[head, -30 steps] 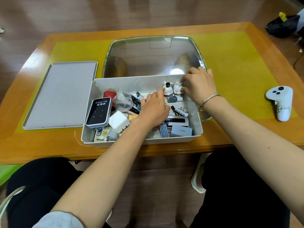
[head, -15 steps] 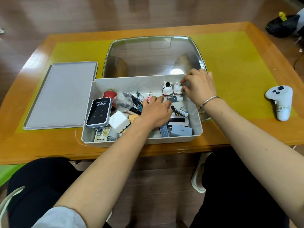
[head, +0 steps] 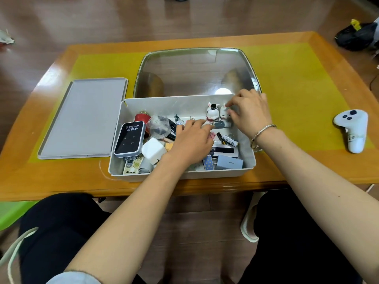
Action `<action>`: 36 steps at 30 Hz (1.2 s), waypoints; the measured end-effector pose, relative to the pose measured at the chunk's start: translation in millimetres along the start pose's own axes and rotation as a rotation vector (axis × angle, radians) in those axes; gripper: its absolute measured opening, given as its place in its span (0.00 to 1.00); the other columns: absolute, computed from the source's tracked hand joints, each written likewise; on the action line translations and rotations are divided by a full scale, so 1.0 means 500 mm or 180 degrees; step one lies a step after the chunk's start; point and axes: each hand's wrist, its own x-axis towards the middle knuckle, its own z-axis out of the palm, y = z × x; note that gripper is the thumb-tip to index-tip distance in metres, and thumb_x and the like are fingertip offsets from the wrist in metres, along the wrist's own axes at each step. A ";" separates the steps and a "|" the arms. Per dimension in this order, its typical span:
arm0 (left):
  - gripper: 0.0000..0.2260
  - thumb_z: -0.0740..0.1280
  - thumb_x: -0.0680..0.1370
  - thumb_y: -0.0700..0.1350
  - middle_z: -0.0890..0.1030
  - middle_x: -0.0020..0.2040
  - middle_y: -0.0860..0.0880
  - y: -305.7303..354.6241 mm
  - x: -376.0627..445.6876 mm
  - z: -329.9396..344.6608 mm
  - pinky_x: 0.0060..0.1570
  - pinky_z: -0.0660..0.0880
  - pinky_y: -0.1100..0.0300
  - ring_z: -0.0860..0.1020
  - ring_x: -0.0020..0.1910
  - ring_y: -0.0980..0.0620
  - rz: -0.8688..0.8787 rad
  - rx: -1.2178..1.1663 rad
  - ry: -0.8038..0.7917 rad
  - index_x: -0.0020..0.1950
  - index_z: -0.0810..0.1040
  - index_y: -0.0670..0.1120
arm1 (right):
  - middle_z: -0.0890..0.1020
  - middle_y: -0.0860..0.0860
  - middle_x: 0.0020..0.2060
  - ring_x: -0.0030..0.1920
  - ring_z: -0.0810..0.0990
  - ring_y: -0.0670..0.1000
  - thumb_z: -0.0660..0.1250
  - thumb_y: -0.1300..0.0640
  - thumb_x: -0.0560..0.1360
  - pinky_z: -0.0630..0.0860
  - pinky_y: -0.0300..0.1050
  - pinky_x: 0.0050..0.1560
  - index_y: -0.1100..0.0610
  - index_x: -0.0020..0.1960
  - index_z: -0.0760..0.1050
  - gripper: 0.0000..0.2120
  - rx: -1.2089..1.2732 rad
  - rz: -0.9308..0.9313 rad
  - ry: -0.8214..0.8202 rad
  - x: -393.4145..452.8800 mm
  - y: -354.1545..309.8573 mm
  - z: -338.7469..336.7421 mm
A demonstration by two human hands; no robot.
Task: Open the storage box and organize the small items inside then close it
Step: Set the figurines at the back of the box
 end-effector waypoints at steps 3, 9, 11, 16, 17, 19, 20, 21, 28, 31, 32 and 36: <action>0.17 0.58 0.79 0.46 0.70 0.70 0.50 -0.018 -0.046 -0.025 0.63 0.57 0.51 0.62 0.69 0.48 0.0082 -0.0209 0.0515 0.67 0.73 0.49 | 0.78 0.52 0.51 0.55 0.72 0.56 0.65 0.55 0.75 0.64 0.50 0.56 0.53 0.52 0.80 0.08 0.0229 -0.0142 -0.0036 -0.002 -0.031 -0.007; 0.12 0.63 0.78 0.43 0.74 0.65 0.52 -0.097 -0.135 -0.073 0.64 0.56 0.53 0.65 0.67 0.50 -0.0305 -0.0347 0.1106 0.61 0.78 0.51 | 0.80 0.51 0.53 0.48 0.76 0.49 0.66 0.54 0.75 0.74 0.47 0.53 0.52 0.56 0.79 0.11 0.0693 -0.0753 -0.1292 -0.025 -0.118 0.002; 0.12 0.63 0.78 0.44 0.74 0.65 0.51 -0.135 -0.158 -0.082 0.64 0.59 0.49 0.65 0.67 0.48 -0.0804 -0.0277 0.1365 0.60 0.77 0.51 | 0.80 0.50 0.53 0.48 0.76 0.48 0.67 0.54 0.75 0.74 0.45 0.52 0.52 0.57 0.79 0.11 0.0787 -0.0861 -0.1496 -0.038 -0.145 0.012; 0.14 0.59 0.80 0.47 0.72 0.67 0.46 -0.199 -0.189 -0.074 0.64 0.62 0.46 0.64 0.68 0.45 -0.1357 -0.0338 0.1449 0.64 0.74 0.45 | 0.80 0.51 0.53 0.54 0.76 0.52 0.66 0.55 0.74 0.74 0.51 0.55 0.53 0.57 0.78 0.12 0.0917 -0.1110 -0.1563 -0.047 -0.204 0.027; 0.15 0.58 0.81 0.48 0.72 0.67 0.46 -0.200 -0.189 -0.069 0.63 0.63 0.46 0.64 0.68 0.46 -0.1328 -0.0346 0.1400 0.65 0.74 0.45 | 0.81 0.52 0.52 0.54 0.77 0.53 0.65 0.56 0.74 0.74 0.51 0.54 0.54 0.58 0.77 0.13 0.0885 -0.1142 -0.1655 -0.048 -0.214 0.031; 0.16 0.56 0.81 0.50 0.73 0.66 0.47 -0.200 -0.190 -0.059 0.61 0.65 0.47 0.63 0.68 0.47 -0.1312 -0.0299 0.1395 0.64 0.74 0.46 | 0.80 0.54 0.55 0.55 0.77 0.55 0.63 0.58 0.75 0.74 0.51 0.55 0.54 0.63 0.74 0.16 0.0666 -0.1232 -0.1825 -0.049 -0.237 0.041; 0.16 0.56 0.82 0.51 0.73 0.66 0.47 -0.200 -0.188 -0.057 0.61 0.66 0.47 0.63 0.67 0.48 -0.1348 -0.0299 0.1430 0.64 0.74 0.46 | 0.79 0.54 0.57 0.56 0.76 0.56 0.62 0.60 0.75 0.75 0.51 0.56 0.53 0.66 0.71 0.19 0.0531 -0.1292 -0.1907 -0.048 -0.246 0.045; 0.16 0.55 0.82 0.51 0.73 0.66 0.47 -0.200 -0.186 -0.055 0.60 0.67 0.47 0.63 0.67 0.48 -0.1390 -0.0292 0.1442 0.64 0.74 0.46 | 0.79 0.55 0.58 0.56 0.76 0.56 0.62 0.62 0.74 0.75 0.51 0.55 0.53 0.68 0.69 0.22 0.0436 -0.1349 -0.2002 -0.044 -0.253 0.046; 0.19 0.56 0.81 0.53 0.74 0.66 0.47 -0.201 -0.182 -0.050 0.60 0.68 0.47 0.62 0.69 0.47 -0.1449 -0.0080 0.1291 0.67 0.72 0.47 | 0.78 0.53 0.54 0.53 0.75 0.53 0.73 0.59 0.67 0.73 0.44 0.52 0.53 0.61 0.73 0.23 0.0557 -0.1472 -0.2316 -0.019 -0.259 0.045; 0.20 0.55 0.81 0.54 0.73 0.67 0.47 -0.202 -0.181 -0.050 0.61 0.67 0.46 0.61 0.70 0.47 -0.1447 -0.0035 0.1252 0.69 0.71 0.47 | 0.75 0.53 0.50 0.51 0.73 0.51 0.75 0.57 0.64 0.69 0.41 0.50 0.52 0.56 0.76 0.21 0.0812 -0.1379 -0.2056 -0.020 -0.249 0.039; 0.21 0.55 0.81 0.55 0.73 0.68 0.47 -0.202 -0.181 -0.050 0.62 0.66 0.46 0.60 0.70 0.47 -0.1436 0.0003 0.1230 0.70 0.71 0.47 | 0.75 0.53 0.49 0.51 0.73 0.51 0.74 0.58 0.64 0.70 0.42 0.50 0.52 0.55 0.77 0.21 0.0893 -0.1362 -0.1972 -0.023 -0.245 0.036; 0.21 0.55 0.80 0.55 0.72 0.69 0.48 -0.205 -0.181 -0.045 0.64 0.62 0.47 0.60 0.71 0.47 -0.1386 0.0166 0.1190 0.71 0.70 0.48 | 0.71 0.50 0.45 0.47 0.70 0.49 0.74 0.59 0.62 0.69 0.41 0.48 0.52 0.55 0.77 0.21 0.1112 -0.1111 -0.1567 -0.054 -0.212 0.020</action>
